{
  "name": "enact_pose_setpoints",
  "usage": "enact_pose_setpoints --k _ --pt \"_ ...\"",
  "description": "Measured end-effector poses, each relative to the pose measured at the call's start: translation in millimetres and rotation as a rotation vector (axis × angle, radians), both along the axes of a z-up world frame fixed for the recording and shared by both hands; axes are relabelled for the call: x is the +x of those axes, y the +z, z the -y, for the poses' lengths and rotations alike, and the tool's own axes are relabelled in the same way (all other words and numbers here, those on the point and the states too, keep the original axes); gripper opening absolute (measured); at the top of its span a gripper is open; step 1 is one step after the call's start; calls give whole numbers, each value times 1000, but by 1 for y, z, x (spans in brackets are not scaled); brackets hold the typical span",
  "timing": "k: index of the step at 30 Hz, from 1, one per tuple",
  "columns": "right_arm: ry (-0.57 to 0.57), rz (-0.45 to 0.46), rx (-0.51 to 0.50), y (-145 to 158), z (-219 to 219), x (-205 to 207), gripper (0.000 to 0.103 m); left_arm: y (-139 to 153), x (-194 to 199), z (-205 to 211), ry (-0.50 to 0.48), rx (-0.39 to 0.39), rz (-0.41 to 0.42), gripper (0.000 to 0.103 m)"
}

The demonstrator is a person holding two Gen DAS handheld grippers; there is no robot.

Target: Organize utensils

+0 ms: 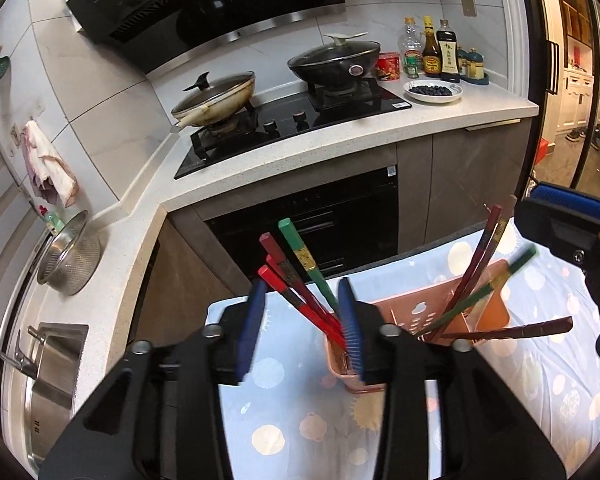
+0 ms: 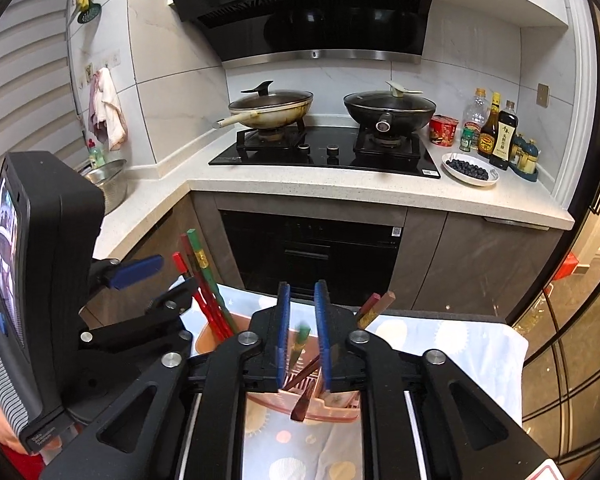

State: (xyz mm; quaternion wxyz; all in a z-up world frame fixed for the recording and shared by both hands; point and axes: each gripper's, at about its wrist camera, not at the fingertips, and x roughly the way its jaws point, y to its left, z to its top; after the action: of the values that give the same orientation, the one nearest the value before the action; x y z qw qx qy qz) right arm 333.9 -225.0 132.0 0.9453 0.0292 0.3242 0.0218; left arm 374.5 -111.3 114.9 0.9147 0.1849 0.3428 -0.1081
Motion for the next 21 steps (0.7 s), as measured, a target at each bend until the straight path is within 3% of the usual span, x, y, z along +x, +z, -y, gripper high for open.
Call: enact_pose_setpoints --k 2,14,21 --pt "-2 5 -4 -1 1 -4 23 2 -3 -2 4 -10 3 44" --pt "-15 16 -9 -7 4 -37 30 5 -24 -11 18 -63 0 47" --pt "-19 12 -18 -19 0 -62 33 0 -45 -18 23 -91 0 56"
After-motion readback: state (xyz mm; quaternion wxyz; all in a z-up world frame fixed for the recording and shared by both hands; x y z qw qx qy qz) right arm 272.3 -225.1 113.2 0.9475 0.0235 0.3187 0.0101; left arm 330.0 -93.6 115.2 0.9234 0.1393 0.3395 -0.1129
